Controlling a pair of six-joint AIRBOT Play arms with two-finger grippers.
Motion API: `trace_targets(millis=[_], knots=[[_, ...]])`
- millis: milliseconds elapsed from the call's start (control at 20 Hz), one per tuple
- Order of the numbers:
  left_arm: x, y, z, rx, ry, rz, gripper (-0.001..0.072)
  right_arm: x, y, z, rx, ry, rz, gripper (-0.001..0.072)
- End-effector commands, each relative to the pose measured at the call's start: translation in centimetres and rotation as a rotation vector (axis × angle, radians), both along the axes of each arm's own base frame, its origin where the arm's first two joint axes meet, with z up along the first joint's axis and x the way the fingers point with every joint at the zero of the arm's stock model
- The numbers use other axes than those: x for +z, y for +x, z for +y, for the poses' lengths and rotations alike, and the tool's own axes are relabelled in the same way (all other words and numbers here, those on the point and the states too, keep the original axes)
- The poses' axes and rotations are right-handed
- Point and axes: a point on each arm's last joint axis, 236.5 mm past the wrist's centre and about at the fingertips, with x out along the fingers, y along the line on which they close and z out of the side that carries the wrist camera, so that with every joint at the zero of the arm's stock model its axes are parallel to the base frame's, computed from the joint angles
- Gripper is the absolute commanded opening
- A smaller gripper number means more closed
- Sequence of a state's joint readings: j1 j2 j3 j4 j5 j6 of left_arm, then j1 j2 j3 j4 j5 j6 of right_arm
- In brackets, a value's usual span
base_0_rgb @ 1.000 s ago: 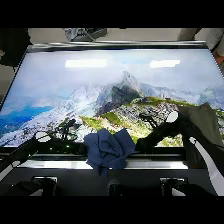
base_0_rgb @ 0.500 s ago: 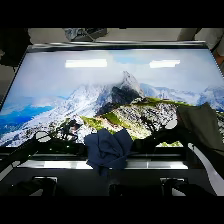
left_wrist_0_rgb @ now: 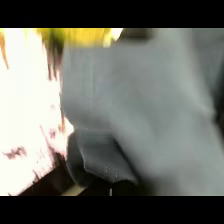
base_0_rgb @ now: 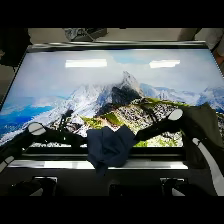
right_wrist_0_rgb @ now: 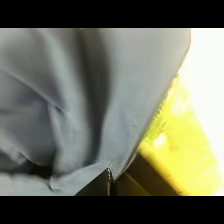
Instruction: Fold the shirts.
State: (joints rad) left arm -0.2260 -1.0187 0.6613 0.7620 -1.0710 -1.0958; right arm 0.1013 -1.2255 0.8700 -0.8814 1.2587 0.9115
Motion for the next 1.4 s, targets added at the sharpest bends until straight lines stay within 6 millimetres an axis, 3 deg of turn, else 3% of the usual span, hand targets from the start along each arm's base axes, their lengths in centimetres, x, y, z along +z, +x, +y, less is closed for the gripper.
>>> trace_targets(millis=[0,50,100,150,200,250,300,400,500,600,700,800,850,1000,1100,1200,1350], knots=[[11.3,6.1,2.5,0.065,0.048,-0.310,0.0023,12.9,7.5,-3.8,0.032,-0.190,-0.486,0.0038],[16.9,7.6,3.2,0.097,0.033,-0.444,0.0023,19.7,9.6,-4.9,-0.025,-0.231,-0.688,0.0038],[22.3,8.4,3.9,0.132,0.014,-0.570,0.0023,26.5,10.4,-6.1,-0.094,-0.258,-0.872,0.0039],[28.1,8.6,4.8,0.165,-0.003,-0.705,0.0024,33.3,9.9,-7.6,-0.175,-0.280,-1.042,0.0039],[32.9,8.2,5.7,0.199,-0.011,-0.816,0.0024,38.9,8.4,-8.9,-0.248,-0.296,-1.174,0.0039],[37.4,7.5,6.9,0.251,-0.019,-0.910,0.0023,42.8,6.5,-10.0,-0.307,-0.303,-1.258,0.0039],[41.0,6.5,7.7,0.286,-0.032,-0.984,0.0023,45.8,4.4,-10.7,-0.352,-0.291,-1.324,0.0039],[46.7,3.7,8.0,0.306,-0.063,-1.122,0.0024,49.6,1.0,-11.0,-0.388,-0.256,-1.431,0.0039],[50.0,1.5,8.3,0.313,-0.069,-1.217,0.0024,51.3,-1.4,-11.8,-0.414,-0.265,-1.495,0.0039],[51.2,0.9,10.6,0.396,0.011,-1.258,0.0024,51.5,-2.6,-13.7,-0.448,-0.351,-1.509,0.0039],[49.8,1.5,13.8,0.490,0.149,-1.222,0.0025,49.8,-3.1,-15.4,-0.457,-0.443,-1.443,0.0040],[47.4,2.1,15.9,0.520,0.271,-1.141,0.0026,46.6,-3.3,-15.9,-0.421,-0.495,-1.312,0.0040],[46.3,2.5,16.5,0.522,0.310,-1.106,0.0026,44.5,-3.4,-15.9,-0.393,-0.514,-1.227,0.0040],[42.6,4.9,17.8,0.524,0.394,-1.005,0.0025,35.4,-4.0,-16.2,-0.223,-0.615,-0.835,0.0040],[36.7,7.5,17.8,0.485,0.431,-0.858,0.0026,29.7,-3.4,-16.1,-0.138,-0.648,-0.614,0.0040],[28.3,9.8,17.8,0.441,0.470,-0.656,0.0026,24.4,-0.8,-15.9,-0.093,-0.666,-0.505,0.0040],[15.9,12.9,17.8,0.384,0.519,-0.412,0.0027,16.5,7.8,-15.4,-0.135,-0.672,-0.537,0.0041]])
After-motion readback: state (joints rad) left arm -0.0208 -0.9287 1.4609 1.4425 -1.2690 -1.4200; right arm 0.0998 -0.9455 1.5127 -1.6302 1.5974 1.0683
